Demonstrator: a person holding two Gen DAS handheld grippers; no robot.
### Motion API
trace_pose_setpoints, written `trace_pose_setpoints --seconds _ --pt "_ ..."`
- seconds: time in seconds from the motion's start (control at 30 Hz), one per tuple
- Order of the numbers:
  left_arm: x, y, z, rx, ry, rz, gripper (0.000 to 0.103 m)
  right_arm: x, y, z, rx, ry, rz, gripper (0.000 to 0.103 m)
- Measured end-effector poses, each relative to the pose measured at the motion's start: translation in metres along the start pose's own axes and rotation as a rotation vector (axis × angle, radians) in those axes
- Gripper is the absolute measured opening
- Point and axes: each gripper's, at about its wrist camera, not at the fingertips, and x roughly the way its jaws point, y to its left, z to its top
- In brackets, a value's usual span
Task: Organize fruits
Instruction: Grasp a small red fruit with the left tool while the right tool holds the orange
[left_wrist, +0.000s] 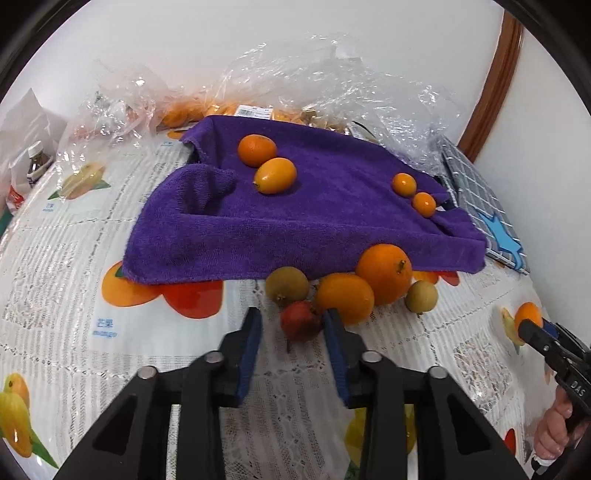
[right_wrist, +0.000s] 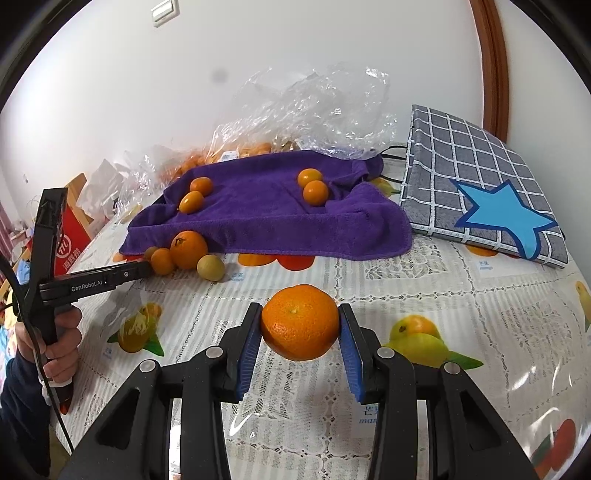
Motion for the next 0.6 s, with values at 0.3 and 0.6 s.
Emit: trace_pose_setpoints --seconds 0.3,0.6 --pt "-0.013 0.012 -0.002 -0.075 -0.069 -0.063 0.023 0.003 -0.001 -0.001 0.011 0.003 0.005 0.041" --pt "-0.024 0.012 -0.001 -0.084 -0.135 -0.064 0.023 -0.005 0.0 0.0 0.001 -0.02 -0.002 0.041"
